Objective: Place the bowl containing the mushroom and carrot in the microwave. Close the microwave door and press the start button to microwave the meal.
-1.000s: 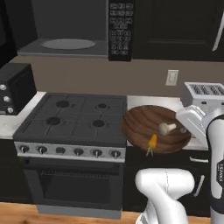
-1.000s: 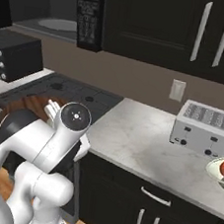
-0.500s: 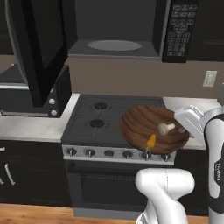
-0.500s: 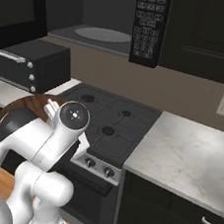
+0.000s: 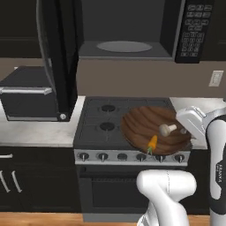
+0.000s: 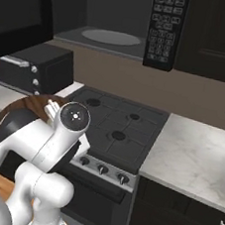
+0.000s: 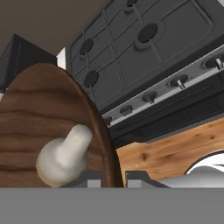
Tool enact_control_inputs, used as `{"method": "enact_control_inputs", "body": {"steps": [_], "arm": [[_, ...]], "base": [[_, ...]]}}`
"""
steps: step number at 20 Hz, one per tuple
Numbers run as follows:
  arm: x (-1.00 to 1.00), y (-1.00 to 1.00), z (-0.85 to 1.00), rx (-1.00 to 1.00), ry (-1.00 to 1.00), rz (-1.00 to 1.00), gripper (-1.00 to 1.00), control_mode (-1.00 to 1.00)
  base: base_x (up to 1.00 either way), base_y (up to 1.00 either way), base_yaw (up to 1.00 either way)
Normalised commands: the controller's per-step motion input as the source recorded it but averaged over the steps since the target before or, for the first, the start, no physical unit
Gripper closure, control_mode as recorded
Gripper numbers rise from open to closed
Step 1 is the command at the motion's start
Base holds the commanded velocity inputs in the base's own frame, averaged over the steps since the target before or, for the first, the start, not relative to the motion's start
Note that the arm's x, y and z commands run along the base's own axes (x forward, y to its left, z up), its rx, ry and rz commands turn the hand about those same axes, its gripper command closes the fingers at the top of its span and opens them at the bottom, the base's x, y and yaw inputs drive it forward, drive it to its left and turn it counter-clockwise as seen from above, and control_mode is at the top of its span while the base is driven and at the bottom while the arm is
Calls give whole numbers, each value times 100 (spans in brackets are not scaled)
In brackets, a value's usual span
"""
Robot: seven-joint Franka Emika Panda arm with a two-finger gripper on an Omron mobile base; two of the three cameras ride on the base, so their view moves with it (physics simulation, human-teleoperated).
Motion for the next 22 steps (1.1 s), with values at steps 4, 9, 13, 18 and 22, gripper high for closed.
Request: {"method": "enact_control_inputs", "body": {"steps": [4, 9, 13, 18, 22], "arm": [[0, 0, 0, 0, 0, 0, 100, 100], [0, 0, 0, 0, 0, 0, 100, 100], [0, 0, 0, 0, 0, 0, 100, 100], [0, 0, 0, 0, 0, 0, 100, 100], [0, 0, 0, 0, 0, 0, 100, 100]], "base": [[24, 48, -8], [25, 14, 0], [21, -3, 2], [23, -12, 14], [33, -29, 20]]}}
